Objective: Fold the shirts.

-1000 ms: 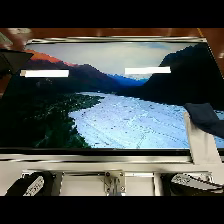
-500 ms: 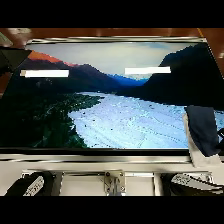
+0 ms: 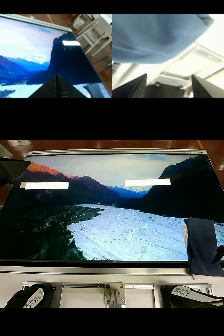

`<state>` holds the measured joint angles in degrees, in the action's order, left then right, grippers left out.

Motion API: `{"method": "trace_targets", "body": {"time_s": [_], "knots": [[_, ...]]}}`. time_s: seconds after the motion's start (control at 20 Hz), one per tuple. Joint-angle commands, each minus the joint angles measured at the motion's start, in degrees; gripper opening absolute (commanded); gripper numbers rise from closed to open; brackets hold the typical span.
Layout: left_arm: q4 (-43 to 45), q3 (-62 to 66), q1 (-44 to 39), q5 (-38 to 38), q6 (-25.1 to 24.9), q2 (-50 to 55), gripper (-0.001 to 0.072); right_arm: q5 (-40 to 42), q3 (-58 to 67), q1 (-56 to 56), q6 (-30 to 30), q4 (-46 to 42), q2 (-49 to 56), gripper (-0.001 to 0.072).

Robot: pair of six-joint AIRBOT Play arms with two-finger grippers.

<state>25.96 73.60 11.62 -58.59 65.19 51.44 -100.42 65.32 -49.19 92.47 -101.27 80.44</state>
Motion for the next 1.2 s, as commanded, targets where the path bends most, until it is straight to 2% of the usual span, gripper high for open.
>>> {"method": "trace_targets", "body": {"time_s": [0.0,0.1,0.2,0.25,0.4,0.5,0.6,0.65,0.7,0.75,0.85,0.9,1.15], "knots": [[0.1,0.0,0.0,0.0,0.0,0.1,0.004,-5.9,1.5,0.0,-3.7,-6.3,0.0,0.0662],[1.4,0.0,0.0,0.0,0.0,0.7,0.0039,-6.3,6.8,0.0,-4.7,-4.9,-0.6,0.0642],[8.2,0.0,-0.9,0.1,0.1,1.7,0.0038,-2.4,15.5,0.0,-5.1,3.3,-1.7,0.0634],[14.8,0.0,-2.4,0.1,2.8,2.7,0.0037,1.5,20.1,0.0,-5.1,9.7,-2.6,0.0634],[40.5,0.5,-9.8,-1.5,15.3,7.4,0.0037,18.5,29.5,2.8,-6.9,30.6,-6.9,0.0634],[56.2,2.2,-15.8,-7.0,22.8,12.7,0.0037,23.2,30.1,10.1,-10.1,33.2,-9.2,0.0634],[65.5,5.9,-21.4,-17.6,26.7,19.8,0.0039,19.9,29.7,20.2,-10.9,29.0,-8.9,0.0636],[67.2,7.8,-23.8,-21.5,26.6,23.3,0.0144,18.5,28.9,25.1,-10.8,26.1,-8.3,0.0638],[67.1,9.1,-25.6,-22.3,26.9,25.8,0.0529,17.7,27.8,30.0,-10.4,24.2,-7.2,0.0638],[67.0,10.0,-27.3,-21.9,28.4,27.8,0.0707,17.3,26.7,33.9,-9.6,23.9,-5.8,0.0639],[67.0,10.2,-29.7,-20.5,28.9,29.6,0.0708,16.5,25.9,39.3,-7.0,24.2,-2.8,0.0641],[67.0,10.2,-30.7,-20.0,29.2,30.1,0.0708,16.2,25.9,41.3,-6.1,24.2,-1.1,0.0683],[67.1,10.2,-31.8,-18.8,29.2,30.7,0.0708,16.3,25.9,47.5,-5.9,23.8,2.7,0.0682]]}}
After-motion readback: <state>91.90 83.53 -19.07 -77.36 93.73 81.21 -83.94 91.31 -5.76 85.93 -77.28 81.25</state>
